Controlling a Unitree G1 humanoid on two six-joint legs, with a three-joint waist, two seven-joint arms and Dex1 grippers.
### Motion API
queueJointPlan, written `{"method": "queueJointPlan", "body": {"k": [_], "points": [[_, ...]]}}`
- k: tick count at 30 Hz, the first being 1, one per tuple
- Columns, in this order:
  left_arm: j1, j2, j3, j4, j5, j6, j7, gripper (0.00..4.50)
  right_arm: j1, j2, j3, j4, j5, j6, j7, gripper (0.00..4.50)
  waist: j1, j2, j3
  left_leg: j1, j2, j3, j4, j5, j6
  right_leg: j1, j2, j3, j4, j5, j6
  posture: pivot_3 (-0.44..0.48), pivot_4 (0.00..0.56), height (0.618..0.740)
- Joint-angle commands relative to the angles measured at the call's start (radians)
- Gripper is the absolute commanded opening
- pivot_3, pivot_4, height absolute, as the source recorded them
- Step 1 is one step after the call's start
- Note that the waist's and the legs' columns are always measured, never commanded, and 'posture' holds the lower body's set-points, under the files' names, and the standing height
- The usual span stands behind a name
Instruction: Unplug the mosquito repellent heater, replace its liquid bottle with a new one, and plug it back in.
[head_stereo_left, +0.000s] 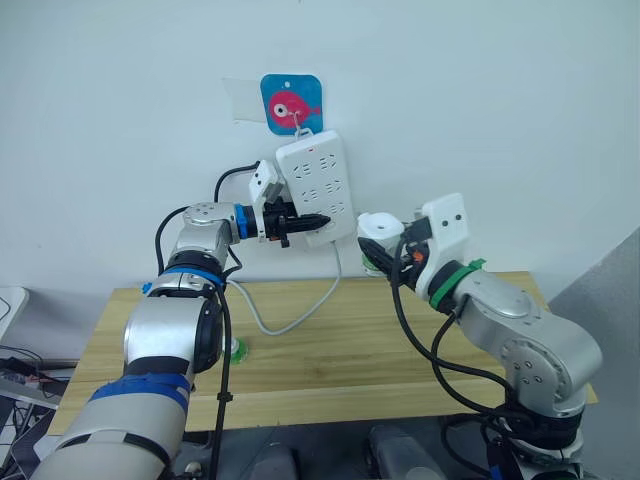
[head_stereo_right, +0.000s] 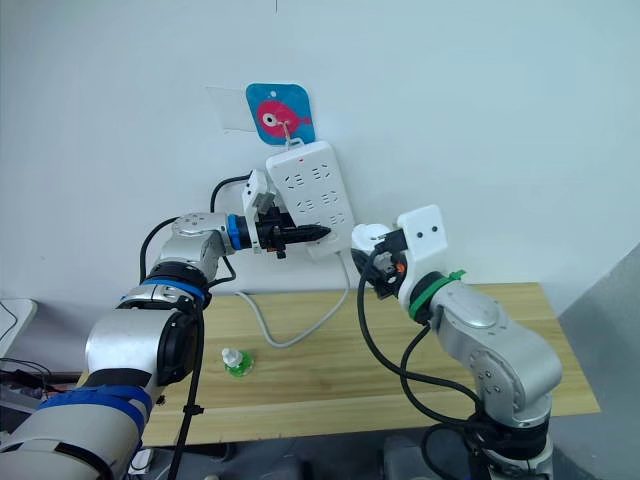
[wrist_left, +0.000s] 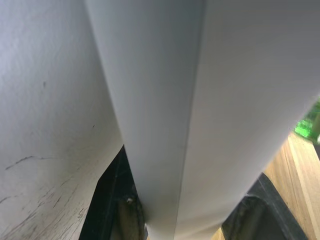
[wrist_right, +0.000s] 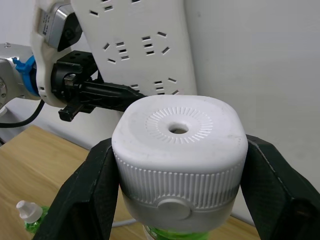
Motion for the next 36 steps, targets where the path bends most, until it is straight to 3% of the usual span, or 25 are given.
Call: {"method": "queueJointPlan", "body": {"k": [1,6,15,21,27,31,36], "points": [[0.019,0.021,0.019,-0.002,-0.009,0.007,0.019,2.91,0.011,-0.025,-0.067,-0.052,0.011,-0.008,0.003,2.97,-0.003,0.001,0.001,0.0,0.0,0.0,0.0,0.0,0.0,0.0,0.0,0.0,0.0,0.0,0.0,-0.16,0.145,0.74],[0.062,0.051,0.036,-0.022,-0.024,0.018,0.034,4.46,0.015,-0.057,-0.109,-0.015,0.001,-0.048,0.012,2.97,-0.012,0.001,0.002,0.001,0.0,0.0,0.0,0.001,0.0,0.0,0.0,0.0,0.001,0.0,0.0,-0.145,0.141,0.74],[0.234,0.168,0.087,-0.19,-0.087,0.041,0.033,4.46,0.086,-0.123,-0.164,0.032,-0.001,-0.14,0.057,2.97,-0.033,0.0,0.009,-0.001,0.001,0.0,-0.003,0.002,0.001,-0.003,0.001,0.001,0.001,0.0,0.001,-0.102,0.132,0.74],[0.485,0.189,0.055,-0.767,-0.208,0.197,-0.018,4.46,0.118,-0.117,-0.259,0.076,0.022,-0.187,0.062,2.97,-0.003,0.0,0.01,-0.003,0.001,0.001,-0.009,0.001,-0.001,-0.004,-0.002,0.0,-0.003,0.001,-0.005,-0.055,0.126,0.74],[0.597,0.111,-0.038,-1.194,-0.315,0.338,0.045,4.46,0.13,-0.024,-0.4,0.1,0.093,-0.197,0.012,2.97,0.044,0.0,0.01,-0.002,0.0,0.0,-0.01,0.002,-0.001,-0.003,-0.003,0.0,-0.003,0.0,-0.005,-0.057,0.114,0.74],[0.583,0.012,-0.128,-1.242,-0.316,0.31,0.073,4.46,0.127,0.075,-0.473,0.102,0.159,-0.21,-0.062,2.97,0.052,0.001,0.009,0.0,-0.001,0.002,-0.009,0.002,-0.002,-0.002,-0.003,0.001,-0.002,0.0,-0.005,-0.078,0.104,0.74],[0.51,-0.129,-0.199,-1.086,-0.256,0.158,0.112,4.46,0.102,0.2,-0.548,0.111,0.266,-0.228,-0.183,2.97,0.046,0.002,0.008,0.001,-0.001,0.002,-0.009,0.002,-0.002,-0.002,-0.003,0.001,-0.002,0.001,-0.005,-0.123,0.084,0.74]]}}
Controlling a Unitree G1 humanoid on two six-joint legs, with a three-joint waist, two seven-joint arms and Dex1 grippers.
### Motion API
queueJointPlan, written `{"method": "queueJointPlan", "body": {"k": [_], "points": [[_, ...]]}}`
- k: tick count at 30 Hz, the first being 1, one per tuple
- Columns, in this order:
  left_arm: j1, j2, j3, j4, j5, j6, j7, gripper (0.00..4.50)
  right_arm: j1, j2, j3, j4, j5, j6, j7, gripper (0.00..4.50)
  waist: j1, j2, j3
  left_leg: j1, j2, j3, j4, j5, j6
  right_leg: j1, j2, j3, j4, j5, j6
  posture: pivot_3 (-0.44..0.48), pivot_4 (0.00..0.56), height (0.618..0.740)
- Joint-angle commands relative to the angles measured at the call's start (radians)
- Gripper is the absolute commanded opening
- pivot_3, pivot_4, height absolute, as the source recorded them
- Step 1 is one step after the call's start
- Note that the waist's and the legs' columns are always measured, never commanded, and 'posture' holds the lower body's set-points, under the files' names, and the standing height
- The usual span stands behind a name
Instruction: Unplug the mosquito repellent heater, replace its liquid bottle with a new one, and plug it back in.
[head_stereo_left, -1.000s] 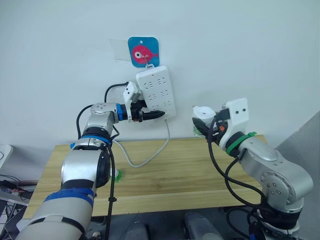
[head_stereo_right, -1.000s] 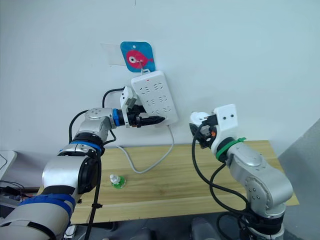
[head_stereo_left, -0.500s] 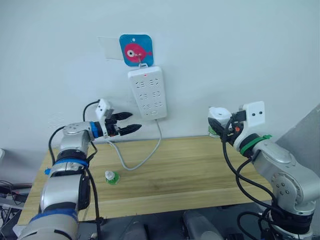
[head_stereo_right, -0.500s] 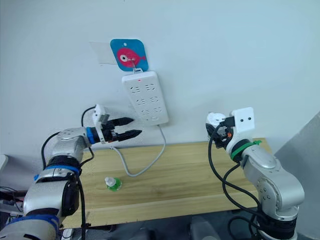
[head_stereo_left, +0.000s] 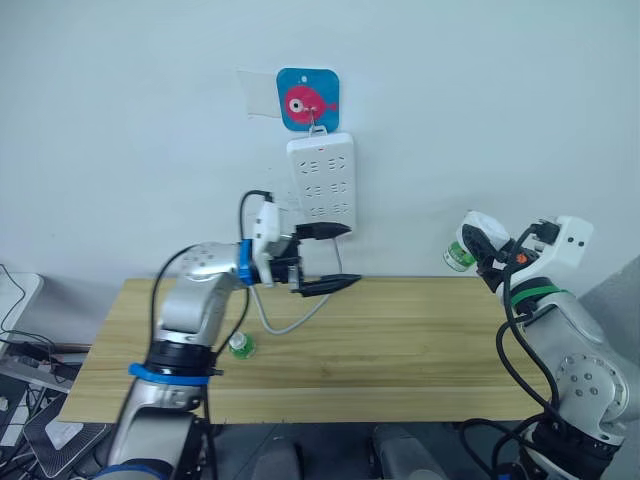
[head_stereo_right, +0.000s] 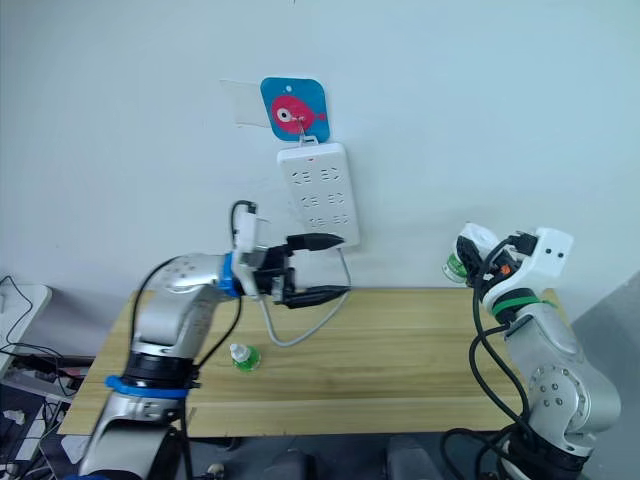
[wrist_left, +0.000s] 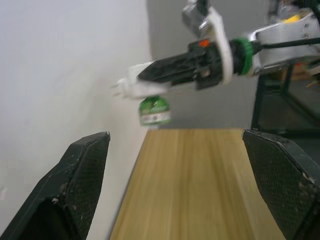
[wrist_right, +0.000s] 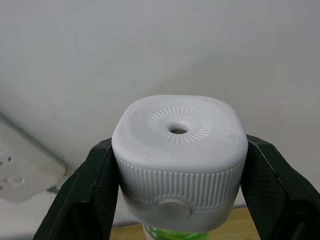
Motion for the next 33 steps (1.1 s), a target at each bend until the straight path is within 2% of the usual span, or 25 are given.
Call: {"method": "queueJointPlan", "body": {"k": [1,5,11,19,33], "points": [[-0.055,-0.061,-0.019,0.083,0.02,-0.099,0.031,4.46,-0.036,0.06,-0.061,-0.022,0.12,-0.049,-0.096,2.97,-0.009,0.001,0.0,0.0,0.0,0.0,0.0,0.0,0.0,0.0,0.0,0.0,0.0,0.0,0.0,-0.123,0.084,0.74],[-0.105,-0.154,-0.039,0.201,0.044,-0.2,0.058,4.46,-0.055,0.153,-0.144,-0.022,0.39,-0.133,-0.284,2.97,-0.028,0.001,-0.001,-0.001,-0.001,0.001,0.0,0.0,0.0,-0.001,0.0,0.002,-0.001,0.0,0.0,-0.151,0.082,0.74],[-0.106,-0.259,-0.068,0.268,0.073,-0.305,0.106,4.46,-0.004,0.097,-0.083,-0.017,0.64,-0.246,-0.432,2.97,-0.063,0.001,-0.001,-0.001,0.0,0.001,0.0,0.0,0.0,0.0,0.0,0.002,-0.001,0.0,0.0,-0.173,0.083,0.74],[-0.165,-0.383,-0.076,0.413,0.115,-0.422,0.196,4.46,0.049,0.024,0.064,-0.039,0.786,-0.369,-0.514,2.97,-0.099,0.003,-0.002,-0.001,-0.001,0.001,0.001,0.0,0.0,0.0,0.0,0.003,0.0,0.0,0.0,-0.192,0.092,0.74],[-0.229,-0.402,-0.053,0.547,0.134,-0.509,0.225,4.46,0.081,-0.113,0.224,-0.05,0.889,-0.533,-0.562,2.97,-0.104,0.003,-0.002,-0.001,-0.001,0.001,0.001,0.0,0.001,0.001,0.001,0.003,-0.001,0.0,0.001,-0.204,0.106,0.74]]}}
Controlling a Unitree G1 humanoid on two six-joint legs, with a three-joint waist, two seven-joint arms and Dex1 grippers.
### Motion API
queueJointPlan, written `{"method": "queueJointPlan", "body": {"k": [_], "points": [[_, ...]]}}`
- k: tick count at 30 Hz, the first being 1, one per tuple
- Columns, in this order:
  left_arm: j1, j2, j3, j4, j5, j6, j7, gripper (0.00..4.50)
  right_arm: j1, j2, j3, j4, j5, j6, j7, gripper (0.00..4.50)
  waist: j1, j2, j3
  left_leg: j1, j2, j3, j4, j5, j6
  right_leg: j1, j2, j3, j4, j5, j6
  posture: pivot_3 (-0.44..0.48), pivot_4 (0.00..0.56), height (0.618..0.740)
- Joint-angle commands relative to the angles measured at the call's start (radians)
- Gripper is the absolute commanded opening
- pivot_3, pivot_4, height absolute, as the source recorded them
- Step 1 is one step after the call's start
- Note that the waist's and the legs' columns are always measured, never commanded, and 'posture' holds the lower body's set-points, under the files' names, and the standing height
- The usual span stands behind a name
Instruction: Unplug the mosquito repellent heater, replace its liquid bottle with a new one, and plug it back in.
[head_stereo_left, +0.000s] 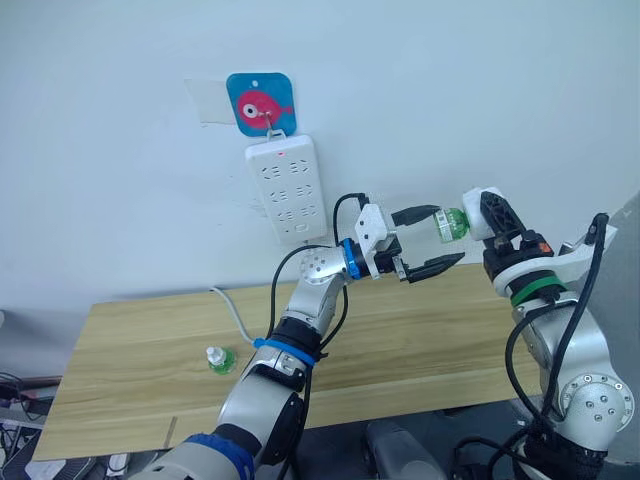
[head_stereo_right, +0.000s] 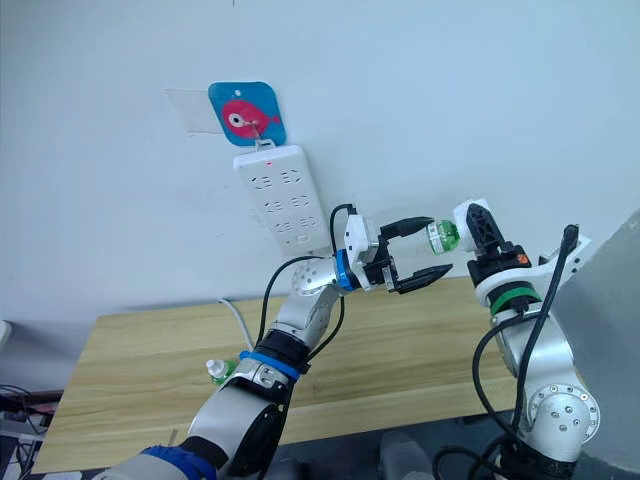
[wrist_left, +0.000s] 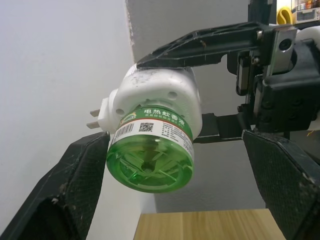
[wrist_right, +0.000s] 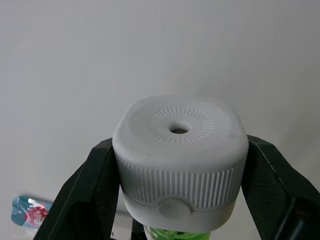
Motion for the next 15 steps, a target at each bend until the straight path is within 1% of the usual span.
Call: {"method": "queueJointPlan", "body": {"k": [1,2,9,12,15], "points": [[-0.04,-0.013,0.01,0.009,0.004,-0.03,0.017,4.46,-0.006,-0.029,0.028,-0.047,0.036,-0.048,0.002,2.97,0.0,0.0,0.0,0.0,0.0,0.0,0.0,0.0,0.0,0.0,0.0,0.0,0.0,0.0,0.0,-0.204,0.106,0.74],[-0.046,-0.014,0.011,0.017,0.004,-0.034,0.022,4.46,-0.004,-0.037,0.036,-0.046,0.04,-0.054,0.003,2.97,0.0,0.0,0.0,0.0,0.0,0.0,0.0,0.0,0.0,0.0,0.0,0.0,0.0,-0.002,0.004,-0.204,0.106,0.74],[-0.076,-0.021,0.021,0.053,0.002,-0.051,0.035,4.46,0.021,-0.084,0.069,-0.04,0.05,-0.088,0.016,2.97,0.0,0.0,0.0,0.0,0.0,0.0,0.0,0.0,0.0,0.0,0.0,0.0,0.0,-0.002,0.004,-0.207,0.115,0.74],[-0.079,-0.015,0.02,0.065,0.008,-0.056,0.035,3.89,0.024,-0.092,0.071,-0.037,0.055,-0.106,0.018,2.97,0.001,0.0,0.0,0.0,0.0,0.0,0.0,0.0,0.0,0.0,0.0,0.0,0.0,-0.002,0.004,-0.207,0.115,0.74],[-0.072,-0.009,0.022,0.071,0.009,-0.064,0.027,2.99,0.026,-0.102,0.075,-0.033,0.058,-0.117,0.022,2.97,0.0,0.0,0.0,0.0,0.0,0.0,0.0,0.0,0.0,0.0,0.0,0.0,0.0,-0.002,0.004,-0.207,0.115,0.74]]}}
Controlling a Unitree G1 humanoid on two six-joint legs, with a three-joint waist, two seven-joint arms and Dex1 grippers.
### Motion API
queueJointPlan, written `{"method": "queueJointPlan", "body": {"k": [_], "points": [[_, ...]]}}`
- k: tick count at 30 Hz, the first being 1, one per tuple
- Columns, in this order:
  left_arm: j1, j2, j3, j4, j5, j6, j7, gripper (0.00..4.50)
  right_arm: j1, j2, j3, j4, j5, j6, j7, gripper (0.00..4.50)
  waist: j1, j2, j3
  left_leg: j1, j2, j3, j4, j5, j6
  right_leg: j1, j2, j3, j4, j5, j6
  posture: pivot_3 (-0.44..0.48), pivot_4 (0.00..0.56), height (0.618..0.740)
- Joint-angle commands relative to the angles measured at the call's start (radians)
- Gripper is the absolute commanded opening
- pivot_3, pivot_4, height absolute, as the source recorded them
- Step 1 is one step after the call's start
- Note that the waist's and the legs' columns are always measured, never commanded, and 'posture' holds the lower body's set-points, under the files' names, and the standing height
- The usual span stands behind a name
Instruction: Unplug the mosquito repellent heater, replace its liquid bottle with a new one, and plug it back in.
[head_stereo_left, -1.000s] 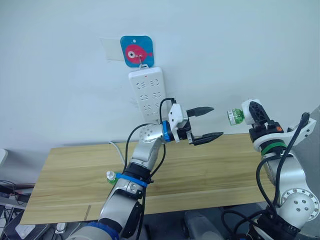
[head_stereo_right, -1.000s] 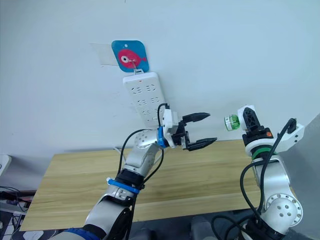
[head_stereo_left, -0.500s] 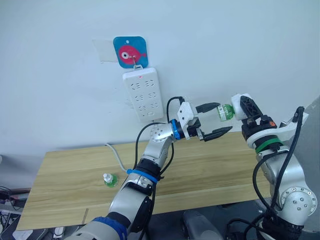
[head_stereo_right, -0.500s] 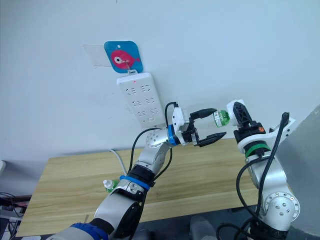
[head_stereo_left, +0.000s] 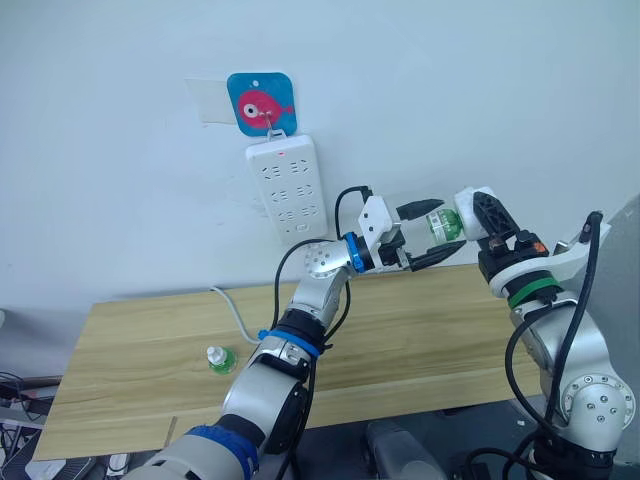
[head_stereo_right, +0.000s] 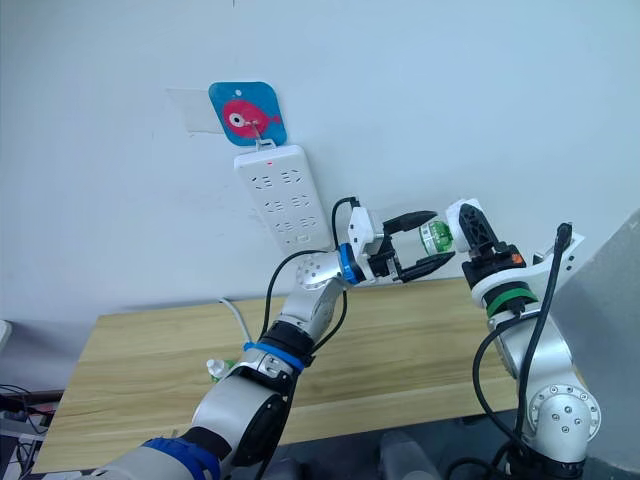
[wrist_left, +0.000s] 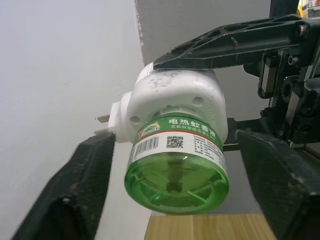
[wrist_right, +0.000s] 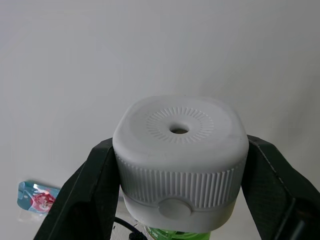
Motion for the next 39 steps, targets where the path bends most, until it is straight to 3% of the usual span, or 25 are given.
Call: {"method": "queueJointPlan", "body": {"k": [1,3,13,14,17,20,25,32,39], "points": [[-0.014,0.001,0.008,-0.007,0.001,-0.022,-0.008,2.68,-0.005,-0.018,0.006,-0.032,0.022,-0.033,0.02,2.97,0.0,0.0,0.0,0.0,0.0,0.0,0.0,0.0,0.0,0.0,0.0,0.0,0.0,0.0,0.0,-0.207,0.115,0.74],[-0.014,0.001,0.011,-0.013,-0.004,-0.017,-0.011,2.32,0.001,-0.028,0.012,-0.033,0.027,-0.036,0.021,2.97,0.0,0.0,0.0,0.0,0.0,0.0,0.0,0.0,0.0,0.0,0.0,0.0,0.0,0.0,0.0,-0.21,0.115,0.74],[-0.021,0.0,0.017,-0.005,-0.005,-0.01,-0.022,2.32,0.0,-0.082,0.046,-0.021,0.063,-0.023,0.035,2.97,0.0,0.0,0.0,0.0,0.0,0.0,0.0,0.0,0.0,0.0,0.0,0.0,0.0,0.0,0.0,-0.21,0.115,0.74],[-0.019,0.005,0.016,-0.006,-0.005,-0.01,-0.031,2.32,0.003,-0.098,0.047,-0.019,0.091,-0.013,0.041,3.71,0.0,0.0,0.0,0.0,0.0,0.0,0.0,0.0,0.0,0.0,0.0,0.0,0.0,0.0,0.0,-0.21,0.115,0.74],[-0.012,0.032,0.012,-0.01,-0.01,-0.013,-0.088,2.32,0.02,-0.228,0.023,0.025,0.233,0.073,0.091,4.45,-0.001,0.0,0.0,0.0,0.0,0.0,0.0,0.0,0.0,0.0,0.0,0.0,0.0,0.0,0.0,-0.226,0.118,0.74],[-0.016,0.074,0.012,0.003,-0.017,-0.03,-0.17,2.32,0.014,-0.441,-0.03,0.169,0.396,0.234,0.204,4.45,-0.001,0.0,0.0,0.0,0.0,0.001,0.0,0.0,0.0,0.001,0.0,0.001,0.0,0.0,0.0,-0.218,0.117,0.74],[-0.03,0.121,0.012,0.041,-0.011,-0.081,-0.271,2.32,-0.058,-0.621,-0.078,0.443,0.42,0.527,0.443,4.45,0.001,-0.001,0.001,0.001,-0.001,0.002,0.002,0.0,0.0,0.003,0.0,0.002,0.0,0.0,0.0,-0.187,0.118,0.74],[-0.045,0.144,0.006,0.084,0.014,-0.207,-0.336,2.32,-0.2,-0.745,-0.008,0.705,0.42,0.877,0.729,4.45,0.009,-0.001,0.001,0.001,-0.001,0.002,0.003,0.0,0.001,0.003,0.0,0.002,0.0,0.001,-0.001,-0.136,0.128,0.74],[-0.02,0.14,-0.001,0.063,0.021,-0.245,-0.328,2.32,-0.299,-0.772,0.09,0.818,0.42,0.935,0.747,4.45,0.036,-0.002,0.002,0.0,0.0,0.002,0.005,-0.001,0.002,0.003,0.0,0.002,0.0,0.001,0.001,-0.094,0.129,0.74]]}}
